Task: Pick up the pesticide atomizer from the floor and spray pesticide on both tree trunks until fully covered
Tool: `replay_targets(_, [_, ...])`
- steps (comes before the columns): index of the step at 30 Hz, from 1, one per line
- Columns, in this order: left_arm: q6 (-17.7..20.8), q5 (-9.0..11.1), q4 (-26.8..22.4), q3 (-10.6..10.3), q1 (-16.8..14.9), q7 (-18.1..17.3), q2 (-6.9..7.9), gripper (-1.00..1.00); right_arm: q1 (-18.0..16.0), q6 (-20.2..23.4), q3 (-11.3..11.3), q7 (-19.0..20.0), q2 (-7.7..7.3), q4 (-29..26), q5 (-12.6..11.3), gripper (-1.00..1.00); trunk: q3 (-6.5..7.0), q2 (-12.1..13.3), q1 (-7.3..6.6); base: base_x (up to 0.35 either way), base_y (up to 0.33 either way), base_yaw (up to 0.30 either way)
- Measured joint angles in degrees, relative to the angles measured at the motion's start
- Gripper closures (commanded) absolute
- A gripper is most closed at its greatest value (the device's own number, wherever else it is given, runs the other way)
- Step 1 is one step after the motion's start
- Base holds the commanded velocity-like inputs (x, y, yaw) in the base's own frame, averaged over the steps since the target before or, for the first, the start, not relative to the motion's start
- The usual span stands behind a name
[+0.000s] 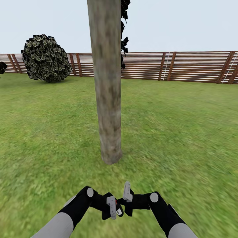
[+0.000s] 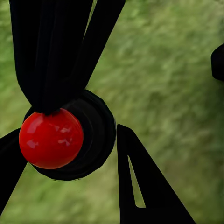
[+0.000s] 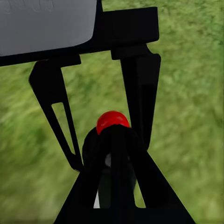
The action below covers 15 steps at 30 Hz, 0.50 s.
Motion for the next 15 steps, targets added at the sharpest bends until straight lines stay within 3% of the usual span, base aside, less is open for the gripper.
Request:
replay_targets(5, [-0.2,1.3,-0.2,0.0,0.0,0.0,-0.05,1.0,0.0,0.0,0.0,0.0,0.0,0.0,0.0,1.0,0.0,0.0,0.0,0.0,0.0,0.0])
replay_targets(15, [-0.3,1.5,-0.1,0.0,0.0,-0.1,-0.03,1.0,0.0,0.0,0.0,0.0,-0.01,0.0,0.0,1.0,0.0,0.0,0.0,0.0,0.0,0.0])
